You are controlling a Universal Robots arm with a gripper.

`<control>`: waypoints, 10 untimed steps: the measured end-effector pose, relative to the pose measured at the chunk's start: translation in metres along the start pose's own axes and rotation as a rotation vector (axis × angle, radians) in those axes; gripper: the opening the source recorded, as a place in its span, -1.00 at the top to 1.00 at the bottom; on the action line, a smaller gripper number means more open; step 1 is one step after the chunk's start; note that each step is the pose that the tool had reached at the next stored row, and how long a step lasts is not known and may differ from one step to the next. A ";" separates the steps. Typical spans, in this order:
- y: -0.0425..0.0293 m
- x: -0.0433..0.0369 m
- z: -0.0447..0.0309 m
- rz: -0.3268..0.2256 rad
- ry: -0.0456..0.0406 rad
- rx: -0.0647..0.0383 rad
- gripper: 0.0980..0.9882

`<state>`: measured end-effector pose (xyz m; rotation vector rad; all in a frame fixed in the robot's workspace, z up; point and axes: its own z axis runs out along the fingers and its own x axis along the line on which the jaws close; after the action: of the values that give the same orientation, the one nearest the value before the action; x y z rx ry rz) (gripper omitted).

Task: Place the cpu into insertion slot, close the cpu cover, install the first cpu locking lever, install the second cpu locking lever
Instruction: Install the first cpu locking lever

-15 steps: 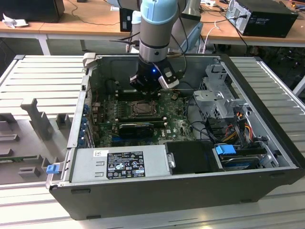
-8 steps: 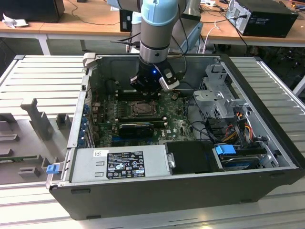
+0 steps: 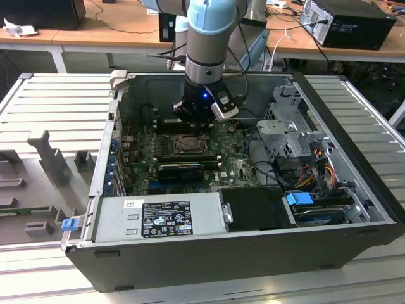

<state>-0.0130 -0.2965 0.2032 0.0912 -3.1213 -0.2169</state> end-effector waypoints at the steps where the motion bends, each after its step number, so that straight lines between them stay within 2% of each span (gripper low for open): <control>1: 0.0000 -0.0001 0.0000 0.000 0.0005 0.001 0.98; 3: -0.0003 -0.0004 -0.0001 0.000 0.0023 0.007 0.98; 10: -0.0001 -0.0007 -0.0013 0.001 0.0031 0.007 0.98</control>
<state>-0.0123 -0.2968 0.2045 0.0907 -3.1192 -0.2057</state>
